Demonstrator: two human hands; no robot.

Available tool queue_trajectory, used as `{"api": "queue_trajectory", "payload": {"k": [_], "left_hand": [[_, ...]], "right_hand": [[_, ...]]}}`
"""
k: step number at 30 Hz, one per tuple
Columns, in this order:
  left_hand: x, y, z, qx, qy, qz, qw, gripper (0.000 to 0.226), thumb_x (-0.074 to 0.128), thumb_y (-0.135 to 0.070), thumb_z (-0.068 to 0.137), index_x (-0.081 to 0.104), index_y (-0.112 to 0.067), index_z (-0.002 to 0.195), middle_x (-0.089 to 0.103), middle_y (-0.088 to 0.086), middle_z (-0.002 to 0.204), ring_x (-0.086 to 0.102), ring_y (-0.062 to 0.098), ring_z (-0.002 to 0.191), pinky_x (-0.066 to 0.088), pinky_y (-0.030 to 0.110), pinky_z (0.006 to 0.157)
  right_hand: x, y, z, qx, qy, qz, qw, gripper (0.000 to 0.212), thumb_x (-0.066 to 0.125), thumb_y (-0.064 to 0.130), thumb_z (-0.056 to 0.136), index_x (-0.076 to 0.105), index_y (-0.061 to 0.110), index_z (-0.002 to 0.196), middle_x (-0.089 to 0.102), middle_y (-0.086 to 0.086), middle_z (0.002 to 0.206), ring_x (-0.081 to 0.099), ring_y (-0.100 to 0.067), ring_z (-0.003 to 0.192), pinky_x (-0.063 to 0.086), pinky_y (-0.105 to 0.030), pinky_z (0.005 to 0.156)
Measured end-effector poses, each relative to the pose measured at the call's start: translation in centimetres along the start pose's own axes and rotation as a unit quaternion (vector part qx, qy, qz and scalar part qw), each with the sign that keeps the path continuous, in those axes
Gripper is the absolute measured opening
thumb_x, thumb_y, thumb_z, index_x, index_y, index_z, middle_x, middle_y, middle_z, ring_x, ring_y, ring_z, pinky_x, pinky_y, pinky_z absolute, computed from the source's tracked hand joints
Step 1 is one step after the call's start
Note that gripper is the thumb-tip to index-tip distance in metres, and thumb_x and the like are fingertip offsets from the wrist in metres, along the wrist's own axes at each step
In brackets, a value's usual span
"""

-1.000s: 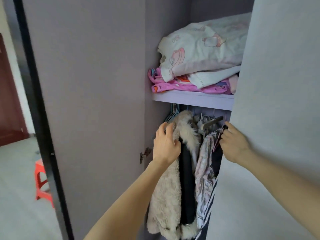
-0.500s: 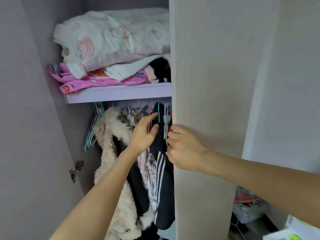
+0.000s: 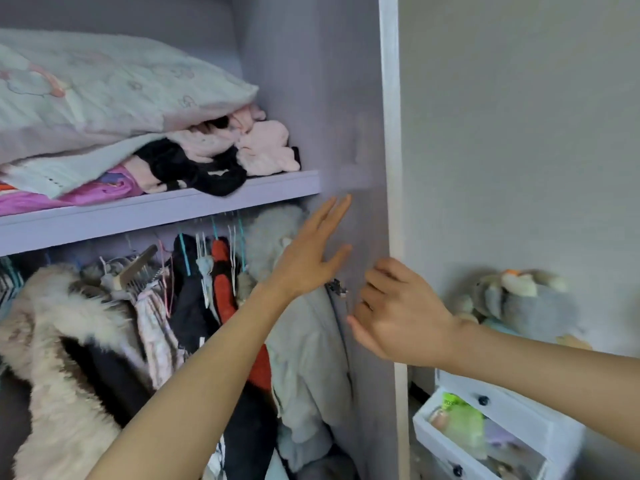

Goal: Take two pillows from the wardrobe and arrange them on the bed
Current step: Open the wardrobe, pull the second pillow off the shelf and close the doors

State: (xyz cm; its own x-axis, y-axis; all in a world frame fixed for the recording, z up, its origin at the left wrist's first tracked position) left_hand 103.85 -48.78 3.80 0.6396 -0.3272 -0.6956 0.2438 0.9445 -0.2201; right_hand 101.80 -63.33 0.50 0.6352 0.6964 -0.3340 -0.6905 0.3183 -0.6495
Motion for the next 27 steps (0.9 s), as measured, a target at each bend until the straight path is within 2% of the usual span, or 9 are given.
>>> {"api": "queue_trajectory", "payload": {"k": [3, 6, 8, 12, 14, 17, 24, 27], "left_hand": [[3.3, -1.1, 2.1, 0.016, 0.028, 0.003, 0.999, 0.073, 0.052, -0.027, 0.090, -0.001, -0.055, 0.132, 0.006, -0.002, 0.158, 0.007, 0.011, 0.143, 0.016, 0.029, 0.112], [5.4, -1.4, 3.8, 0.027, 0.052, 0.022, 0.998, 0.075, 0.053, -0.024, 0.089, 0.004, -0.047, 0.139, 0.006, 0.000, 0.158, 0.011, 0.019, 0.144, 0.020, 0.032, 0.111], [6.1, -0.8, 4.7, 0.015, 0.063, 0.038, 0.997, 0.073, 0.053, -0.023, 0.089, 0.008, -0.042, 0.143, 0.007, 0.002, 0.158, 0.011, 0.020, 0.144, 0.018, 0.032, 0.112], [5.2, 1.6, 5.3, -0.035, 0.051, 0.060, 0.996, 0.069, 0.050, -0.021, 0.090, 0.010, -0.039, 0.144, 0.006, 0.004, 0.158, 0.007, 0.024, 0.145, 0.018, 0.041, 0.115], [3.7, 3.3, 5.2, -0.061, 0.037, 0.091, 0.993, 0.067, 0.049, -0.021, 0.091, 0.012, -0.036, 0.144, 0.007, 0.006, 0.158, 0.006, 0.024, 0.145, 0.020, 0.044, 0.115], [0.4, 6.0, 4.6, -0.096, 0.018, 0.144, 0.985, 0.064, 0.048, -0.020, 0.091, 0.014, -0.032, 0.145, 0.009, 0.008, 0.157, 0.008, 0.026, 0.145, 0.025, 0.045, 0.114], [-11.2, 11.1, 2.4, -0.151, -0.020, 0.288, 0.945, 0.062, 0.049, -0.016, 0.089, 0.022, -0.023, 0.144, 0.019, 0.013, 0.154, 0.017, 0.029, 0.142, 0.029, 0.047, 0.111], [-17.0, 12.7, 1.6, -0.168, -0.025, 0.357, 0.919, 0.060, 0.047, -0.019, 0.089, 0.023, -0.025, 0.144, 0.019, 0.009, 0.154, 0.015, 0.028, 0.142, 0.026, 0.047, 0.112]], "right_hand": [[0.5, -1.8, -1.6, 0.051, 0.026, -0.054, 0.997, 0.027, 0.053, 0.024, 0.077, 0.061, 0.010, 0.055, 0.060, -0.007, 0.055, 0.060, -0.027, 0.064, 0.036, -0.038, 0.084], [1.2, -4.0, -2.8, 0.103, 0.069, -0.083, 0.989, 0.023, 0.052, 0.026, 0.075, 0.066, 0.009, 0.073, 0.068, -0.008, 0.074, 0.065, -0.028, 0.082, 0.034, -0.046, 0.093], [1.8, -5.3, -3.3, 0.131, 0.094, -0.093, 0.983, 0.024, 0.057, 0.027, 0.073, 0.068, 0.009, 0.084, 0.069, -0.009, 0.085, 0.065, -0.029, 0.090, 0.040, -0.050, 0.097], [3.3, -7.2, -3.0, 0.189, 0.102, -0.067, 0.974, 0.025, 0.051, 0.024, 0.074, 0.066, 0.011, 0.089, 0.069, -0.009, 0.097, 0.063, -0.029, 0.100, 0.043, -0.052, 0.095], [4.2, -7.9, -2.1, 0.215, 0.100, -0.050, 0.970, 0.025, 0.049, 0.023, 0.074, 0.066, 0.012, 0.090, 0.068, -0.009, 0.100, 0.063, -0.028, 0.101, 0.044, -0.050, 0.094], [6.1, -8.5, 0.5, 0.245, 0.089, -0.013, 0.965, 0.021, 0.058, 0.018, 0.071, 0.066, 0.011, 0.089, 0.068, -0.009, 0.098, 0.064, -0.028, 0.097, 0.046, -0.047, 0.092], [11.4, -9.1, 12.5, 0.289, 0.063, 0.112, 0.949, 0.025, 0.071, 0.010, 0.064, 0.068, 0.006, 0.089, 0.069, -0.013, 0.090, 0.066, -0.031, 0.083, 0.051, -0.041, 0.079], [13.8, -9.2, 17.7, 0.291, 0.053, 0.167, 0.941, 0.030, 0.062, 0.009, 0.073, 0.064, 0.004, 0.102, 0.065, -0.016, 0.103, 0.061, -0.033, 0.093, 0.046, -0.041, 0.080]]}}
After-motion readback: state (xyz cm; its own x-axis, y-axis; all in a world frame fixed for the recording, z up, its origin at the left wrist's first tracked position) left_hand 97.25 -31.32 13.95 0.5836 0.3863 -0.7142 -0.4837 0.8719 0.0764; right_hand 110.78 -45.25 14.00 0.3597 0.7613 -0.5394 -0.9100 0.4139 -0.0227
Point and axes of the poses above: each hand's wrist, its own z-axis towards the middle knuckle, its own x-axis out of the palm, y = z × x, the point moved 5 cm from there along z, towards the middle knuckle
